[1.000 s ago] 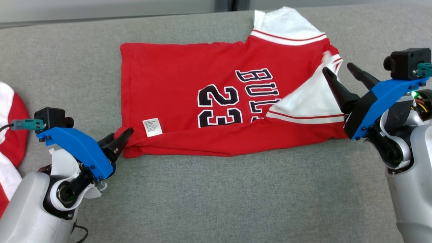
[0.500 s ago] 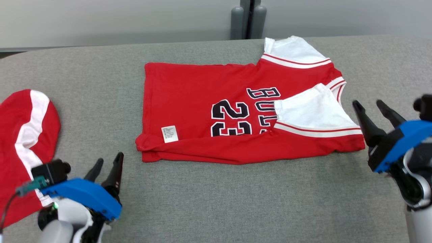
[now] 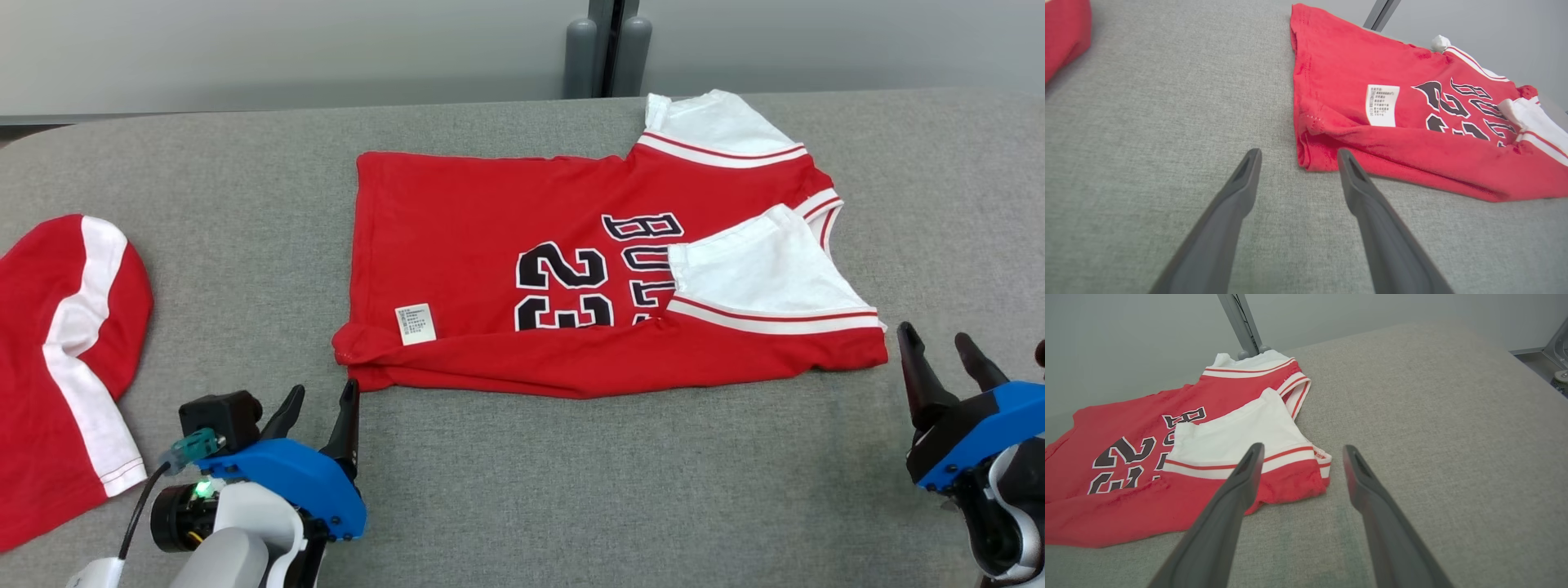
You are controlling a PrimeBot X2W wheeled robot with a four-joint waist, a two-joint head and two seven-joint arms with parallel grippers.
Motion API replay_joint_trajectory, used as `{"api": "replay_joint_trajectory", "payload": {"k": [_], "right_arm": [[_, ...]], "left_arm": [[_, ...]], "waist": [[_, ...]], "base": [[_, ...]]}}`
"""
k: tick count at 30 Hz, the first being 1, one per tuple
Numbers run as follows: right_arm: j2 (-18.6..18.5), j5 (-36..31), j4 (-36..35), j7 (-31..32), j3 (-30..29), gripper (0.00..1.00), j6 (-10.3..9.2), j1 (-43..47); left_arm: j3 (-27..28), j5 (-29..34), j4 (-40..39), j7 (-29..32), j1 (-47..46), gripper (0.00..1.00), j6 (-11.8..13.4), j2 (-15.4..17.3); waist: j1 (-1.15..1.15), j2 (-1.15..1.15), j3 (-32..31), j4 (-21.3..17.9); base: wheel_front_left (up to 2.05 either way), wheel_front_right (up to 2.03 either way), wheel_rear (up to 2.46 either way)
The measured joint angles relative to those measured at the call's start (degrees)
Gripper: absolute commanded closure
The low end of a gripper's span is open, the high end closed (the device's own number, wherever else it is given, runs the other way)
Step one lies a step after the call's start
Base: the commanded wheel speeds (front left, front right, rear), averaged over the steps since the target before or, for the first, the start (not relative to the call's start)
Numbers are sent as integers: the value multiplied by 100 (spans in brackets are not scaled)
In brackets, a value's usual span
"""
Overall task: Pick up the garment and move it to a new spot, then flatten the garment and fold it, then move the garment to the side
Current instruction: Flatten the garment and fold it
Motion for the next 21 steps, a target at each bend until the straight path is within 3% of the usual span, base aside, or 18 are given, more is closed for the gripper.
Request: {"api": "replay_joint_trajectory", "payload": {"k": [11,21], "right_arm": [[65,-368,1060,-210,-67,0,0,-485],[69,-466,1802,-590,-16,0,0,-986]], "left_arm": [[-288,346,962,19,-650,0,154,-179],[-361,452,1313,-278,-990,0,127,-312]], "waist": [[0,0,198,-130],[0,0,463,-124]], "base": [[0,0,0],[0,0,0]]}}
